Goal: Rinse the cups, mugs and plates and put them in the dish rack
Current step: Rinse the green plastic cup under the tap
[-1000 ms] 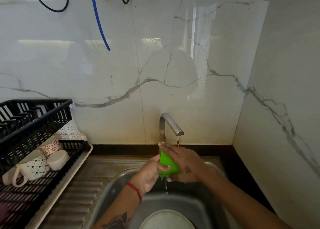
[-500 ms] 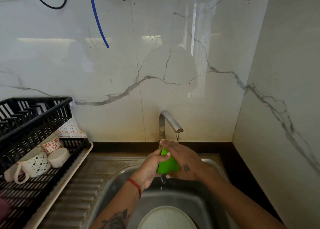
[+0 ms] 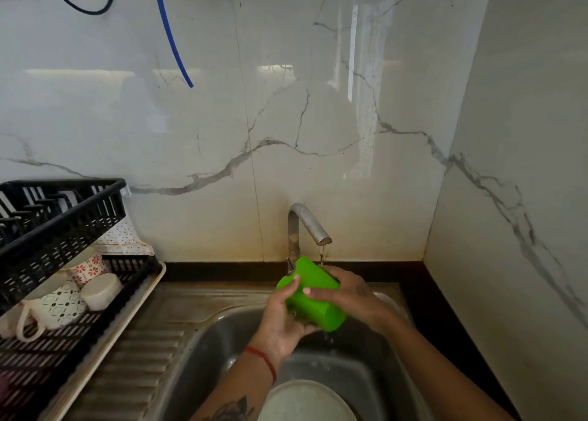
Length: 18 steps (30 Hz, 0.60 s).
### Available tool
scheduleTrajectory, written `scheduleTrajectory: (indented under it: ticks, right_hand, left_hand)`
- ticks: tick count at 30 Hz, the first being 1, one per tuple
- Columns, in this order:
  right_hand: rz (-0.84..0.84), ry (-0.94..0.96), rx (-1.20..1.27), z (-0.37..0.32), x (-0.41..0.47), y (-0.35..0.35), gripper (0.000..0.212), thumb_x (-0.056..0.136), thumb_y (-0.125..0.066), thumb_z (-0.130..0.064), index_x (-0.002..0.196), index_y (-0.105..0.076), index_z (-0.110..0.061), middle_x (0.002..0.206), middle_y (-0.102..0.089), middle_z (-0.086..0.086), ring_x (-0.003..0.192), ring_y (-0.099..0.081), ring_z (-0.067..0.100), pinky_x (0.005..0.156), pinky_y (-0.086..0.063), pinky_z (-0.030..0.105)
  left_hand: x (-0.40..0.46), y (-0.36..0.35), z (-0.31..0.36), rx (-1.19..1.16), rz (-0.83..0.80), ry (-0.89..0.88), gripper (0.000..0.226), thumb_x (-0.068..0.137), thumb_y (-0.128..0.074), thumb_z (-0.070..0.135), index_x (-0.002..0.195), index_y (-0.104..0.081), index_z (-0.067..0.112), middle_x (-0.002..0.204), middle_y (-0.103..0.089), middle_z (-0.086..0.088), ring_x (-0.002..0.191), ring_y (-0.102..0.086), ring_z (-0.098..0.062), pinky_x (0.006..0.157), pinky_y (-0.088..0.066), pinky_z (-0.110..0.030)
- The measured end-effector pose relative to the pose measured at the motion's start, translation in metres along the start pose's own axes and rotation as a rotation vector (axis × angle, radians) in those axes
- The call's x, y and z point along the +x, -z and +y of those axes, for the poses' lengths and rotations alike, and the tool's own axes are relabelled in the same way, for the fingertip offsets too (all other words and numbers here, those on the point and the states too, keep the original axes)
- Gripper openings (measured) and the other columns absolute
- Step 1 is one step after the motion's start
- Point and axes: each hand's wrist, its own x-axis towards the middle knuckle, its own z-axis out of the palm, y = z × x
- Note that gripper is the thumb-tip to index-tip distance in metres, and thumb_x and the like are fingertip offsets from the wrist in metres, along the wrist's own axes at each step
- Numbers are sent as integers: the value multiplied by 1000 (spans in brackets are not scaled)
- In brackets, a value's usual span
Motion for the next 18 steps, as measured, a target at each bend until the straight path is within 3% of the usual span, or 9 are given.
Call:
scheduleTrajectory:
  ticks: [2,4,6,8,9,11,14,16,18]
  right_hand:
    - [176,146,-166,-7,-8,-11,65,79,-63,-62,134,-47,-32,118,-59,-11,104,-57,9,84,-49,25]
    - [311,263,-319,-12,-15,-22,66,90,-46,-61,145,-34,-26,145,-42,-1,131,-41,18,107,-38,38]
    - [307,305,-500,-12,-20,-32,74,93,-21,-65,153,-2,-25,158,6,-5,147,3,17,120,-2,40]
    - [234,355,-635,-4,-26,-39,72,88,-3,-66,146,18,-29,148,32,-12,139,31,8,113,22,31]
    - [193,381,-659,3,-29,-39,70,87,2,-67,144,20,-30,146,35,-15,137,34,3,110,26,26]
    - [92,429,-698,19,-35,-34,69,86,6,-70,143,20,-34,145,34,-22,135,33,-3,106,28,20]
    - [12,470,-840,40,-41,-18,65,89,6,-67,145,17,-35,147,29,-25,137,30,-3,109,26,23]
    - [69,427,-911,39,-41,-10,64,90,7,-65,145,17,-35,149,28,-20,135,34,-1,112,25,26]
    - [150,356,-888,28,-37,-11,65,88,7,-65,142,22,-33,144,35,-15,129,43,1,103,32,20]
  left_hand:
    - [4,-10,-6,-33,71,57,43,77,-66,29,116,-58,12,115,-60,-21,103,-60,-38,71,-53,-51]
    - [10,-14,-13,-128,64,117,43,84,-63,37,117,-59,10,118,-60,-24,106,-60,-39,74,-53,-51]
    - [16,-17,-19,-163,74,115,41,95,-49,42,118,-60,10,118,-64,-20,104,-64,-30,80,-53,-45]
    - [20,-24,-19,-239,80,69,35,104,-30,27,124,-55,12,119,-63,-2,96,-66,-3,82,-52,-28]
    - [24,-27,-20,-201,103,45,36,105,-28,23,127,-52,9,112,-66,2,95,-65,0,81,-51,-26]
    - [28,-24,-22,-100,176,74,47,101,-39,40,123,-57,3,89,-73,-14,90,-67,-22,72,-49,-37]
    - [29,-18,-22,-156,189,268,62,90,-52,52,121,-58,0,107,-65,-27,95,-62,-40,71,-49,-49]
    - [32,-13,-25,-217,151,329,63,90,-53,53,126,-53,1,118,-59,-30,101,-59,-44,75,-48,-56]
    - [32,-16,-29,-245,150,325,62,92,-50,53,127,-54,2,114,-63,-29,100,-61,-43,74,-49,-55]
